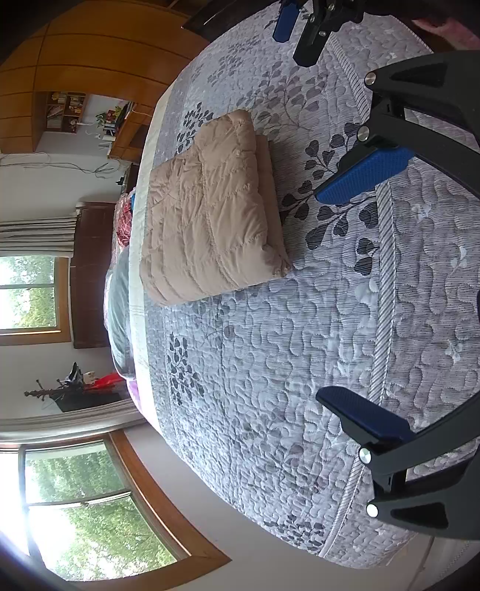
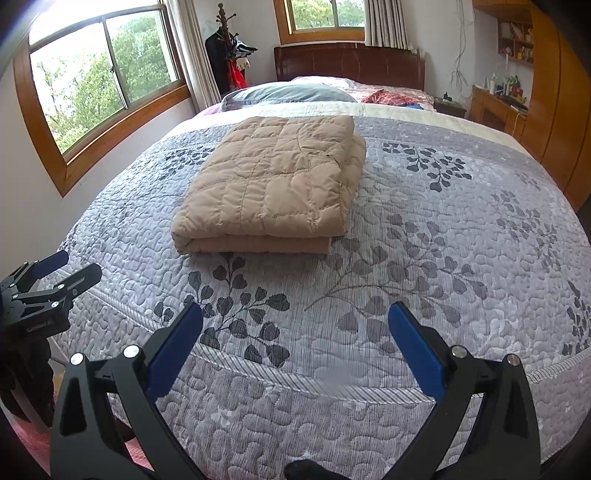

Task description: Fold large clothes

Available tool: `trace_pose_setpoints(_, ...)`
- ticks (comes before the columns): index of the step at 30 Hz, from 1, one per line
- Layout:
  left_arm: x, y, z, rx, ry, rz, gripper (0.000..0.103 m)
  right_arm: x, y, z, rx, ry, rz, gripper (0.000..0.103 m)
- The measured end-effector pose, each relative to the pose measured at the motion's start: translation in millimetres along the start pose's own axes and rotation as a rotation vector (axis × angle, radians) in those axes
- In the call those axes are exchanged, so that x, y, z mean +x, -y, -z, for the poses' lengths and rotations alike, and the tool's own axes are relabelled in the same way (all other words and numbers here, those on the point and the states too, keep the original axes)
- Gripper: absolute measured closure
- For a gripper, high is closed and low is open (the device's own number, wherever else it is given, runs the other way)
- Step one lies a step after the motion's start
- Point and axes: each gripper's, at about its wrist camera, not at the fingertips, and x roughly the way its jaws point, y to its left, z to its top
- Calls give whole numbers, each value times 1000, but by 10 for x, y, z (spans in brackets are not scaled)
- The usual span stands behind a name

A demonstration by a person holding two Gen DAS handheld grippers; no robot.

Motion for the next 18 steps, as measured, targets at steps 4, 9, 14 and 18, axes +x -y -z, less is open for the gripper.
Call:
trace_pose_setpoints(4,3,-4,-1,-1,-1,4,4,6,0,0,0,-1,0,3)
trace_pose_setpoints(9,6,-5,-1,-1,-1,5,4,22,2,-1,1,-5,-2,3)
trace_pose_setpoints(14,10,-4,-2,-1,-2,4,4,31,3,-2,0,-5,-4,3)
trace_pose_setpoints(18,23,-16,-4,-3,-3,6,4,52,12,-8,-5,-5,-6,3)
